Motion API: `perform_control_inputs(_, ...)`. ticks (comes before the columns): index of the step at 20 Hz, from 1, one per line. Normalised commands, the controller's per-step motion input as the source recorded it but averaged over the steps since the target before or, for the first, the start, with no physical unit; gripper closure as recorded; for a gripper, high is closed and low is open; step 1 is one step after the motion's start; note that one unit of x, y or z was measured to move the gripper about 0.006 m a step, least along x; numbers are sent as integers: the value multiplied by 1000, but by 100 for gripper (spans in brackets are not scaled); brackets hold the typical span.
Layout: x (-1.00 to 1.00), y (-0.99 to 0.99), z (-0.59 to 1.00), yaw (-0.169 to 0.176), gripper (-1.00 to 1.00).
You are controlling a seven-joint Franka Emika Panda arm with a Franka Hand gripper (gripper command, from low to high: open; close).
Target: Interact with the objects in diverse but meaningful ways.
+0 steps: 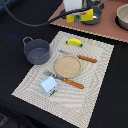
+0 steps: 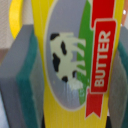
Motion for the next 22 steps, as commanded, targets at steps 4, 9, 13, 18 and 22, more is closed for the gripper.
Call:
perform_control_inputs(4, -774, 318, -372, 153, 100)
perform_control_inputs(9, -893, 147, -517, 145, 100)
perform_control_inputs(13, -735, 10, -579, 110, 100)
perform_control_inputs(18, -715, -54, -679, 71, 100)
perform_control_inputs(22, -630, -86, -681, 50, 100)
